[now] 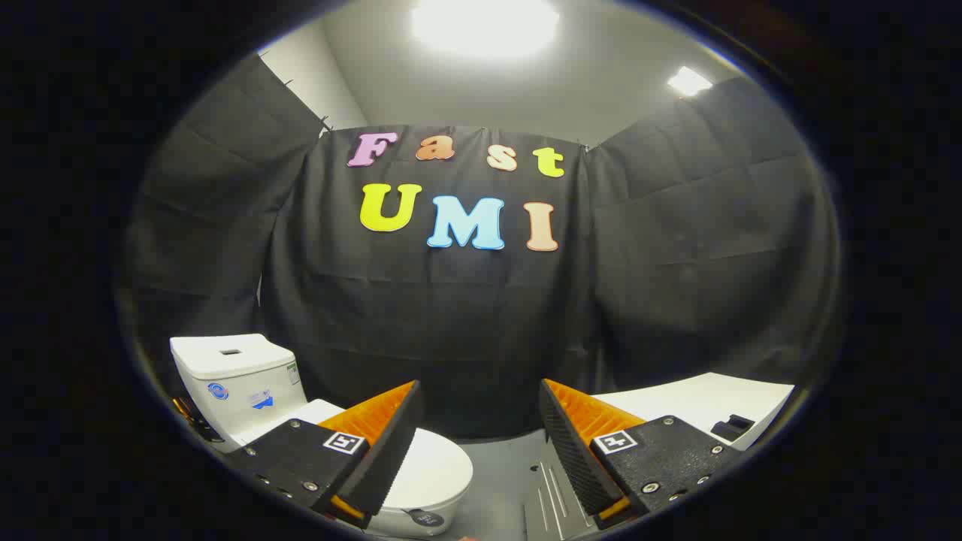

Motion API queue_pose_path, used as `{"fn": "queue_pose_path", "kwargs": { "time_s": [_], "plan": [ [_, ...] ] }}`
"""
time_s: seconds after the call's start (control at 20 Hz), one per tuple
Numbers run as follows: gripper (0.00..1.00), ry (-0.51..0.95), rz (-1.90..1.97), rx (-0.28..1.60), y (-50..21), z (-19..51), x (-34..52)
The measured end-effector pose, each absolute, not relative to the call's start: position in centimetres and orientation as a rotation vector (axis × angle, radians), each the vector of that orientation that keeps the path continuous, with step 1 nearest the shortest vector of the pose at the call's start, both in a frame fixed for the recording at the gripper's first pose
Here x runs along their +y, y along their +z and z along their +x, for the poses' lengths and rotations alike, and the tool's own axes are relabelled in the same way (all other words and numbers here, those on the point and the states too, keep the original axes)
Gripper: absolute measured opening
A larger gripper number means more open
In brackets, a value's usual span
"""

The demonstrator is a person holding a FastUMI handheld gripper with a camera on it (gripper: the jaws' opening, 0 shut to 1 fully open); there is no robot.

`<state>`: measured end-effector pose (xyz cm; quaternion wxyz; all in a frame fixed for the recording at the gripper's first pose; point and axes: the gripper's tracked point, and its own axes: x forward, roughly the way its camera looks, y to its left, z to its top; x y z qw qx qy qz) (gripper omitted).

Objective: Open the toilet lid.

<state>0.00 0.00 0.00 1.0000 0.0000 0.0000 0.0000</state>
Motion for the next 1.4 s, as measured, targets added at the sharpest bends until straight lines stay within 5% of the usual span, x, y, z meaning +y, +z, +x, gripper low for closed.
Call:
{"fn": "queue_pose_path", "kwargs": {
  "time_s": [1.4],
  "plan": [
    [0.95, -0.008, -0.010, 0.002, 0.19, -0.17, -0.16]
  ]
}}
